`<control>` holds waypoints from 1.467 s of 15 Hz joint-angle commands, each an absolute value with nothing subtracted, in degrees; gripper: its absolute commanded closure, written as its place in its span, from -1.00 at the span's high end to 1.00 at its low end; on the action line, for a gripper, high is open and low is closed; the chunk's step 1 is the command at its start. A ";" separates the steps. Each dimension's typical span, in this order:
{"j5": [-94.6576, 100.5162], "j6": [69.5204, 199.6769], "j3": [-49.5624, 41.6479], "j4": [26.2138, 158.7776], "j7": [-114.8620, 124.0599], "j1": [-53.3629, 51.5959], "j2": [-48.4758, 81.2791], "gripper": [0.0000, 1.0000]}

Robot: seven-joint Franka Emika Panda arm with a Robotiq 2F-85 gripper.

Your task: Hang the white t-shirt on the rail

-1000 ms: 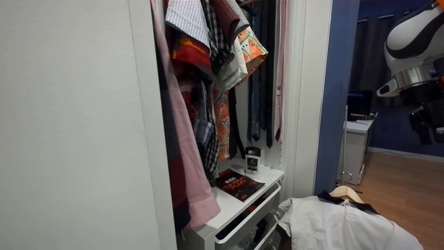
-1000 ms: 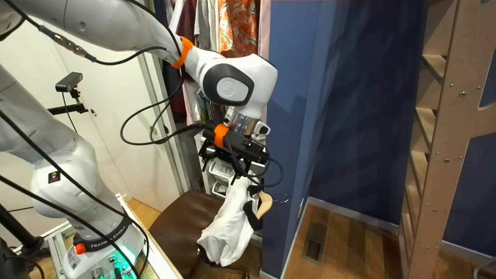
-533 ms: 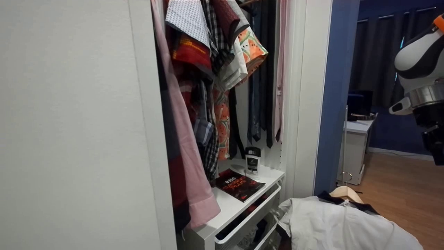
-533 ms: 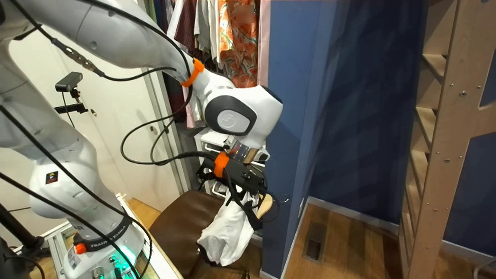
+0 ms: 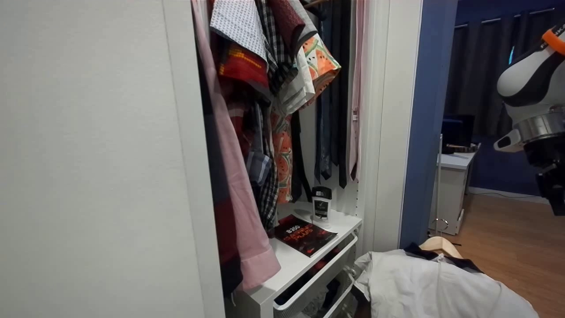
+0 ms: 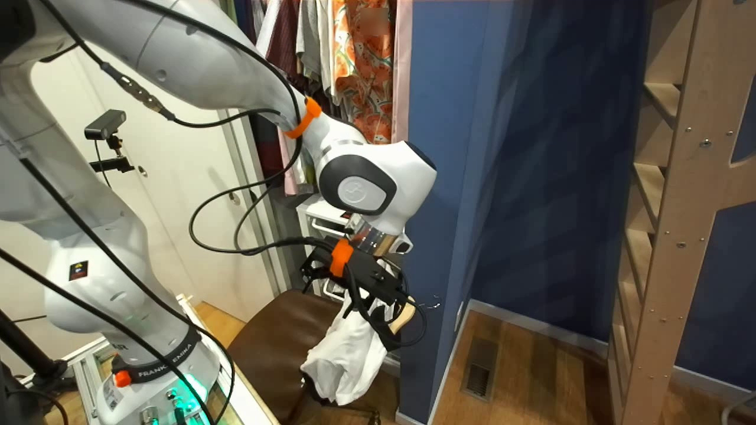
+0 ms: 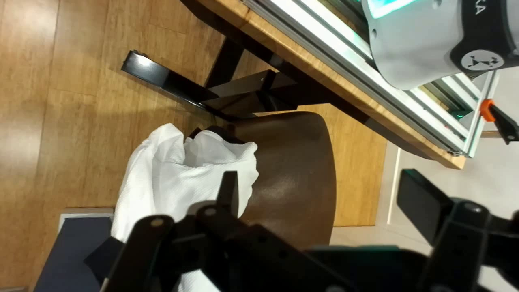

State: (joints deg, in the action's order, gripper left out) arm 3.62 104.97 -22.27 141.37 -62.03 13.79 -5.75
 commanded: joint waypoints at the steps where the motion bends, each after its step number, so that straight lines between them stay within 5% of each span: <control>1: -1.34 99.25 -22.01 134.04 -70.15 15.01 4.31 1.00; 13: -8.68 97.03 -15.68 120.19 -87.59 26.06 27.35 1.00; 22: -9.95 102.83 -13.51 121.20 -89.10 27.39 28.61 1.00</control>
State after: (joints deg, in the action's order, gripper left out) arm -7.45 99.76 -15.63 121.53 -86.39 25.43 27.07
